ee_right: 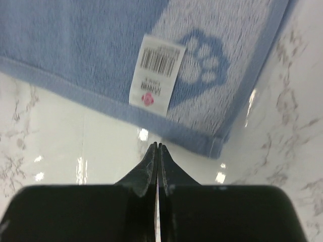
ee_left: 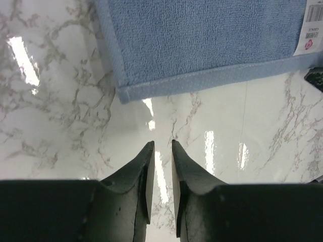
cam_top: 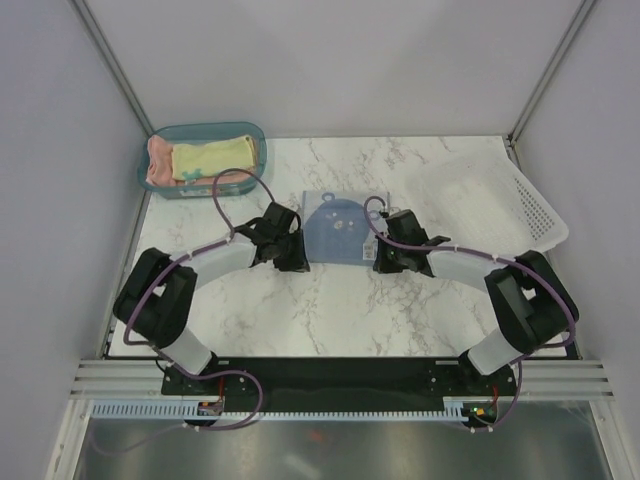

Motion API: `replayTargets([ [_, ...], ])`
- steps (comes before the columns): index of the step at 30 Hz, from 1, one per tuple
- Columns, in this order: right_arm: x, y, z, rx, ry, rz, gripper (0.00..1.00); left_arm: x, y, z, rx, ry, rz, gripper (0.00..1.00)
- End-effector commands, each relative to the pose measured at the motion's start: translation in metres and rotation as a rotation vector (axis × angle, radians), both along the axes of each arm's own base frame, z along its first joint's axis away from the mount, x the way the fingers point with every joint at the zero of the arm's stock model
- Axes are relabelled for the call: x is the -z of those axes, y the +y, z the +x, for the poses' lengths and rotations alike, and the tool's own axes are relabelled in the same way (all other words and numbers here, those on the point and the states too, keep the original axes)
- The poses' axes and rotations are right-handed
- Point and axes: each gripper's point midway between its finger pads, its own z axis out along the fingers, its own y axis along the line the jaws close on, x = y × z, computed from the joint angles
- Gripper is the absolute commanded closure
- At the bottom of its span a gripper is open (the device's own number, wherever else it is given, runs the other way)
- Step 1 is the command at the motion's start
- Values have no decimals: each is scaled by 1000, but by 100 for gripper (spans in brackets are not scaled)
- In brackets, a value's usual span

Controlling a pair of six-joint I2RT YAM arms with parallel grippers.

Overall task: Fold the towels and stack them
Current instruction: Fold the towel

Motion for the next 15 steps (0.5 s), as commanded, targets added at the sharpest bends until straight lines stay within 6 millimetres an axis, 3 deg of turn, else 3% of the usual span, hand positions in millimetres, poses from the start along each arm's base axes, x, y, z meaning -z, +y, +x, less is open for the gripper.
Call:
replayTargets([
  [1, -15, 2, -5, 73, -71, 42, 100, -19, 12, -3, -95, -43, -12, 74],
  [4, -21, 3, -19, 78, -81, 65, 100, -36, 23, -14, -123, -85, -25, 72],
  [6, -21, 2, -26, 79, -72, 71, 100, -52, 29, -16, -142, -143, -51, 65],
  [7, -23, 2, -28, 77, -78, 78, 100, -59, 26, -16, -133, -167, -73, 57],
  [10, -34, 3, -29, 83, -99, 101, 100, -75, 14, -6, -104, -221, -137, 51],
  [14, -59, 2, -9, 112, -162, 79, 100, -60, 9, 16, -129, -189, -93, 50],
  [15, -62, -2, -1, 134, -185, 49, 100, -45, 11, 18, -144, -146, -64, 51],
])
